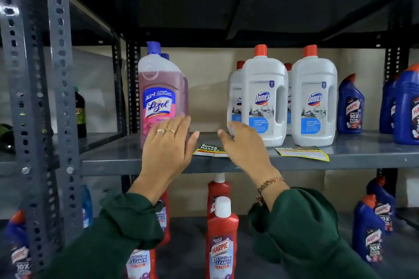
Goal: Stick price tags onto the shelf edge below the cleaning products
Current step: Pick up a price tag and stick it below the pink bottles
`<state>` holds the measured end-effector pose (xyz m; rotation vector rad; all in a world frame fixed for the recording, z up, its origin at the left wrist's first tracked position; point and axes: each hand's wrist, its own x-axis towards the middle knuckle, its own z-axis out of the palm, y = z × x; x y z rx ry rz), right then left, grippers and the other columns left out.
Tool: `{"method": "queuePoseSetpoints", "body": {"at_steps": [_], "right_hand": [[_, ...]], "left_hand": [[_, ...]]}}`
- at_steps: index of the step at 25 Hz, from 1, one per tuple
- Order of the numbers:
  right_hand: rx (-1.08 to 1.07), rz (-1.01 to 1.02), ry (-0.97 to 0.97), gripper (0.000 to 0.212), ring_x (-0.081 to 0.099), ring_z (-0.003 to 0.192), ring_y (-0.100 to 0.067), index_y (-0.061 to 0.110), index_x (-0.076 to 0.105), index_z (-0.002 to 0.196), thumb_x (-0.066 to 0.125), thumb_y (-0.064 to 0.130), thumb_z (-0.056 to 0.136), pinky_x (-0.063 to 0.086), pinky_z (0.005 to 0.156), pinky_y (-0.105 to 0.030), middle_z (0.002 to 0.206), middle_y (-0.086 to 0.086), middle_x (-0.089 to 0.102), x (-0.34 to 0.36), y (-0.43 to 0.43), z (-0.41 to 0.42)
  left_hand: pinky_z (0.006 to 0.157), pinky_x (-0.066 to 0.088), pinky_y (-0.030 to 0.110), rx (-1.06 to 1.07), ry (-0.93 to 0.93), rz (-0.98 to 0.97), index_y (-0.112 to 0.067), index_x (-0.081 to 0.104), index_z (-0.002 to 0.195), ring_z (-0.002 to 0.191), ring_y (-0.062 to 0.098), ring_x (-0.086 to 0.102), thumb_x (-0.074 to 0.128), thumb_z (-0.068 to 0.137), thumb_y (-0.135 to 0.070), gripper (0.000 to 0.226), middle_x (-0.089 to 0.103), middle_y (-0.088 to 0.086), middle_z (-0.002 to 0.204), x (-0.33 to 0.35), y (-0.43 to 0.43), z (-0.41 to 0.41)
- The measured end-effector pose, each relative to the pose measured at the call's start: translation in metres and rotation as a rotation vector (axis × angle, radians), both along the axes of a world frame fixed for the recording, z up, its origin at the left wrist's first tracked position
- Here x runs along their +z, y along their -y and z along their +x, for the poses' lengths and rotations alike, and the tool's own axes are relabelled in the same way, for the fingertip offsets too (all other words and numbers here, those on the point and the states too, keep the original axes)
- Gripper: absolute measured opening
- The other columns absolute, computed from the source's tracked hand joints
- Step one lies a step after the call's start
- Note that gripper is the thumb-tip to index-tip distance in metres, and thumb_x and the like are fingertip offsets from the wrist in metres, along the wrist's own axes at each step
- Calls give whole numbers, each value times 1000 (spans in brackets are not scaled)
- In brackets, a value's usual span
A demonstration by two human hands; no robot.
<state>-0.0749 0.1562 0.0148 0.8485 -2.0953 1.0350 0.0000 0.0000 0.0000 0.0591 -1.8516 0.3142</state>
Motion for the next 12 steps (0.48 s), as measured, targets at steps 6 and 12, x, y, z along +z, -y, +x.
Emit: {"method": "queuePoseSetpoints", "body": {"at_steps": [6,12], "right_hand": [[-128,216,191,29,50,104,-37,3,52,102,52,27,85,44,82,-42,110,-19,59,-13,24,-6],[84,-234,62,15,56,92,-23,12,56,90,58,0,80,44,73,-31,98,-7,60,-23,30,0]], "left_hand": [[64,42,40,95,101,-41,-8,64,80,67,30,60,38,95,-30,37,68,10,72,-52,19,5],[68,38,32,-66,8,42,-4,64,91,70,30,63,43,93,-25,30,70,12,77,-53,17,7]]}}
